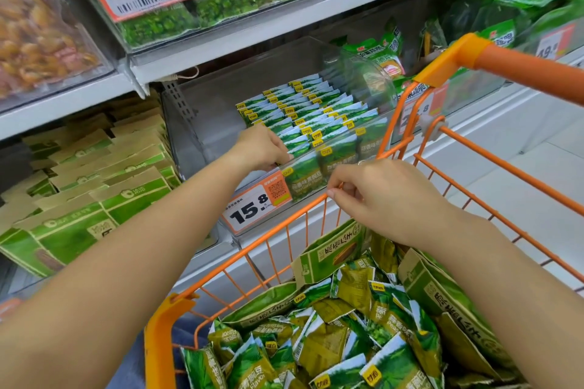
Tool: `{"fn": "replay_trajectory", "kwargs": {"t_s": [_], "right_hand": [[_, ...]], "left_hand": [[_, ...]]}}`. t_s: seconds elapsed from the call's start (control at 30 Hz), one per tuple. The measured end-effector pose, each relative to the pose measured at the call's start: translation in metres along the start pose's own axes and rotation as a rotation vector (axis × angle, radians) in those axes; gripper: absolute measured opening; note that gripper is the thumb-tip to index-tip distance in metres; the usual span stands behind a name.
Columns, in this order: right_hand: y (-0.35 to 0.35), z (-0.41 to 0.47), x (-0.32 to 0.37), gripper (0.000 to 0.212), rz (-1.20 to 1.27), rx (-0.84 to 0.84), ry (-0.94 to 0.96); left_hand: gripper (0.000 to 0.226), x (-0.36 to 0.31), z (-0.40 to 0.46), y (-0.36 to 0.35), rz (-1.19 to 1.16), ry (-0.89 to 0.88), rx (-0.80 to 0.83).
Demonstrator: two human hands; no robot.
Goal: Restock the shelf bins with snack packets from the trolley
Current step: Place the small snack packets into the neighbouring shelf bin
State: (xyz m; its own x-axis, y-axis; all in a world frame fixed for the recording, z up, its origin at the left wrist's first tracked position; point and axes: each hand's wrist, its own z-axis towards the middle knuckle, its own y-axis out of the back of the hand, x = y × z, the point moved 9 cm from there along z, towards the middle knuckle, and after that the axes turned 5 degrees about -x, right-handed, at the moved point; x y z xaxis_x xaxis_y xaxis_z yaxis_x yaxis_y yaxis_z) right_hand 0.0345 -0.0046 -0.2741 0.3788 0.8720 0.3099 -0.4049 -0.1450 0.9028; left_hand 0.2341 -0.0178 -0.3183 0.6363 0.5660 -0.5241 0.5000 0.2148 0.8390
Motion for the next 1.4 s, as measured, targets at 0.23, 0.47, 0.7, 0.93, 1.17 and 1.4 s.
{"fn": "replay_trajectory", "kwargs": {"t_s": [0.23,0.47,0.7,0.93,1.17,1.4], "right_hand": [[0.0,0.001,0.0,0.021,0.011,0.007,-0.005],[0.0,0.002,0.0,0.021,0.011,0.003,0.0],[0.004,0.001,-0.006,0.02,0.005,-0.012,-0.017],[0.004,0.002,-0.005,0.02,0.014,-0.01,-0.014],[0.004,0.003,-0.007,0.018,0.008,-0.008,-0.022],[0.003,0.002,-0.011,0.024,0.237,0.075,-0.119]], "left_hand": [[0.02,-0.014,0.001,0.015,0.108,-0.203,-0.207],[0.027,-0.019,-0.004,-0.015,0.288,-0.181,0.309],[0.057,-0.018,0.01,-0.033,0.407,-0.323,0.307],[0.065,-0.028,0.012,-0.025,0.546,-0.528,0.096],[0.062,-0.025,0.015,-0.028,0.506,-0.51,0.13],[0.036,-0.027,-0.015,0.032,0.311,-0.367,-0.082]]}}
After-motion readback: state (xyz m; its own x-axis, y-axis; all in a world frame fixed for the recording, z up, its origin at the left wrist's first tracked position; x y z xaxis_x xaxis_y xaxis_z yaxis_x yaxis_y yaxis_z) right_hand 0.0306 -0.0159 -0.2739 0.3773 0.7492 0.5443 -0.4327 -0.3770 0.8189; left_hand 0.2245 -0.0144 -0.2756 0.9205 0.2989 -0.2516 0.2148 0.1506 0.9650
